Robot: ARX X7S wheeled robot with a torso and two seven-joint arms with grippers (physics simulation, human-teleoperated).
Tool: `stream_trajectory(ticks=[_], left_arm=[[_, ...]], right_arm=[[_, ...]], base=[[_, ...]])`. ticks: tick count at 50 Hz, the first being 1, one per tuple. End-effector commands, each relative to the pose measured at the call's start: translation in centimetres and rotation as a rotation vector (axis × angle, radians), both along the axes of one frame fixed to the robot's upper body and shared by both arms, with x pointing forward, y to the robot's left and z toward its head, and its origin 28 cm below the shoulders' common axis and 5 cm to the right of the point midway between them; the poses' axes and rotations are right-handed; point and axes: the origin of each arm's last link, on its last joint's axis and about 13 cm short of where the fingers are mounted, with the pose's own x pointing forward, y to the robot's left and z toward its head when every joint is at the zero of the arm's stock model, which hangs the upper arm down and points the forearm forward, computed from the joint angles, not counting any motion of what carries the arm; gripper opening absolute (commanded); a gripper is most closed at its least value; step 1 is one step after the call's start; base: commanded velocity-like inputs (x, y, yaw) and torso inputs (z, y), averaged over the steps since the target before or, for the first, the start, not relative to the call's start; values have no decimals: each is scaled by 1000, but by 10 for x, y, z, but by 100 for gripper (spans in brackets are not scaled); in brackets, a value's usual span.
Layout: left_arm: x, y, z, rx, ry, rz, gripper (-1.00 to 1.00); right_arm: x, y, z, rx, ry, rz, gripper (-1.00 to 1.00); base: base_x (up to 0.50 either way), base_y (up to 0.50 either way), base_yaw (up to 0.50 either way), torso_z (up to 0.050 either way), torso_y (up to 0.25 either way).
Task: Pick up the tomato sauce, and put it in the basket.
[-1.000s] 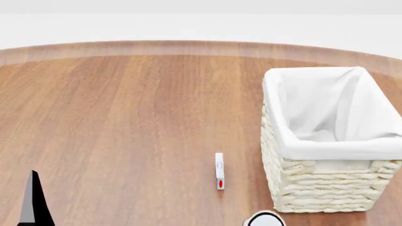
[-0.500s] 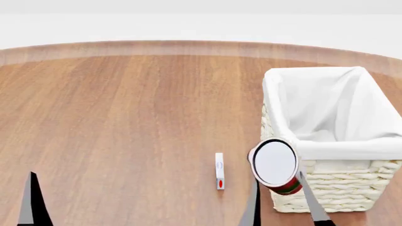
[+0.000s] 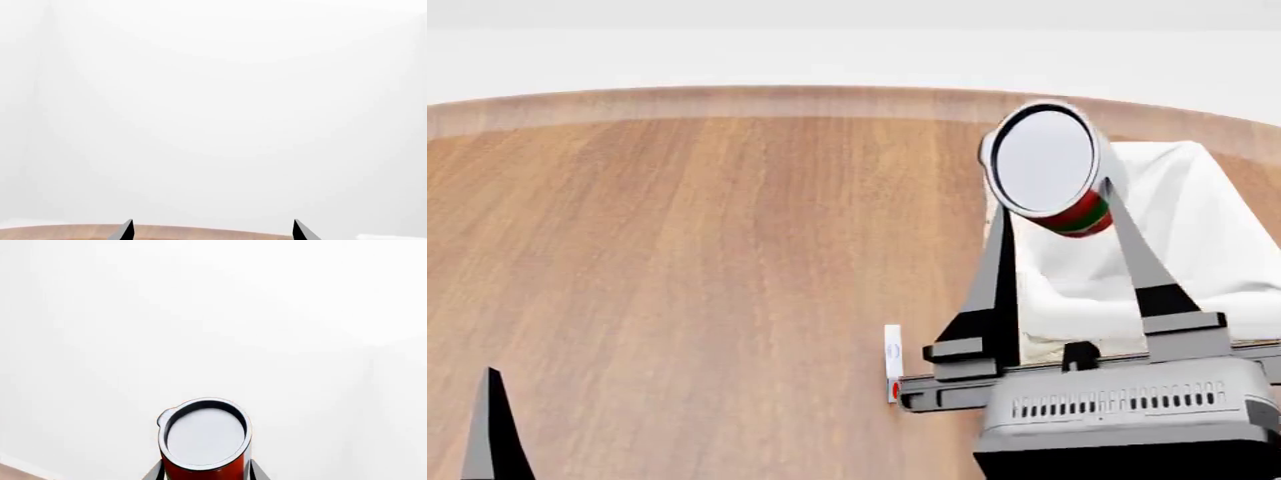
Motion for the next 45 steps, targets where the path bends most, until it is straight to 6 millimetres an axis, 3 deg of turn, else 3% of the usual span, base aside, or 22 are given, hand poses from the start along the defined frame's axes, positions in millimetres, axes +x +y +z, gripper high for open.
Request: stream_trajectory(ticks=[1, 18, 24, 36, 40, 45], left_arm=[[-1, 0, 0, 4, -1, 3, 100], [-2, 3, -1, -4, 2, 8, 100], [-2, 2, -1, -3, 3, 3, 100], [-5, 2, 1, 4, -2, 2, 100], [-7, 0, 2, 12, -5, -6, 100], [-8, -1, 3, 15, -8, -12, 100]], right_arm=[[19, -9, 37, -58, -98, -46, -100], [54, -21, 76, -56, -117, -58, -100], [79, -30, 85, -19, -63, -55, -100], [142, -52, 70, 119, 111, -80, -100], [168, -61, 61, 230, 248, -48, -100], [182, -67, 56, 350, 356, -18, -100]], base=[[0, 0, 0, 0, 0], [0, 0, 0, 0, 0], [0, 0, 0, 0, 2], [0, 0, 0, 0, 0], [0, 0, 0, 0, 0], [0, 0, 0, 0, 0]])
